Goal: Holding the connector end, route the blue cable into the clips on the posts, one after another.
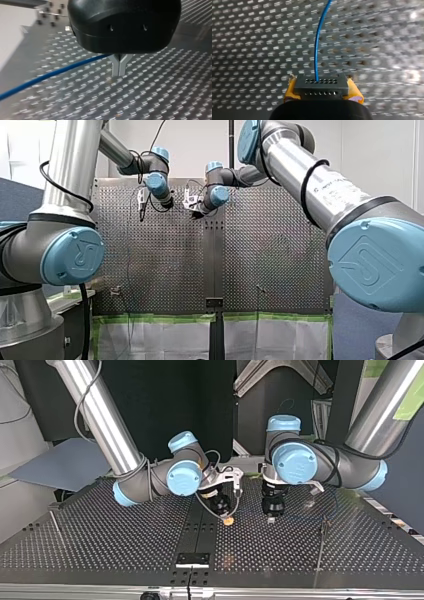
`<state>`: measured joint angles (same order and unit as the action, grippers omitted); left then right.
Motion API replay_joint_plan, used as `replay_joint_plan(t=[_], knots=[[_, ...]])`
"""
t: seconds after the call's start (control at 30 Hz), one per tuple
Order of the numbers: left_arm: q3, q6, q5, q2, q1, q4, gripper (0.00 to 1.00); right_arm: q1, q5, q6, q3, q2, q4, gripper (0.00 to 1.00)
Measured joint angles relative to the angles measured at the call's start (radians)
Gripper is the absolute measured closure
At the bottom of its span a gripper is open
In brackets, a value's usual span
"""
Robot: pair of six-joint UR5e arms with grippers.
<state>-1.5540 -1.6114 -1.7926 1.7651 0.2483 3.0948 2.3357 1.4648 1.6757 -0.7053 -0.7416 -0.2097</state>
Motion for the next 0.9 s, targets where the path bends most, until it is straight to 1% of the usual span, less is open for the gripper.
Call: replay_joint_plan(t=[0.17, 0.3, 0.37, 0.47, 0.6, 0.7, 0.83, 0.9], knots=[[-0.001, 0.001, -0.03, 0.034, 0.028, 0.024, 1.0, -0.004, 0.029, -0.018, -0.038, 0.016, 0.003, 1.0], [-0.019, -0.002, -0.063, 0.044, 0.044, 0.019, 1.0, -0.01, 0.052, -0.03, -0.07, 0.024, 0.01, 1.0], [-0.031, -0.003, -0.071, 0.053, 0.052, 0.012, 1.0, -0.011, 0.061, -0.035, -0.088, 0.03, 0.013, 1.0], [-0.05, -0.004, -0.079, 0.074, 0.067, 0.003, 1.0, -0.014, 0.071, -0.039, -0.115, 0.039, 0.018, 1.0], [-0.072, -0.012, -0.098, 0.1, 0.088, -0.025, 1.0, -0.02, 0.088, -0.044, -0.153, 0.049, 0.029, 1.0], [-0.079, -0.016, -0.11, 0.105, 0.099, -0.046, 1.0, -0.027, 0.103, -0.046, -0.181, 0.054, 0.049, 1.0], [-0.09, -0.017, -0.134, 0.108, 0.116, -0.064, 1.0, -0.042, 0.125, -0.045, -0.226, 0.048, 0.09, 1.0], [-0.1, -0.016, -0.143, 0.108, 0.122, -0.072, 1.0, -0.046, 0.133, -0.045, -0.239, 0.045, 0.104, 1.0]])
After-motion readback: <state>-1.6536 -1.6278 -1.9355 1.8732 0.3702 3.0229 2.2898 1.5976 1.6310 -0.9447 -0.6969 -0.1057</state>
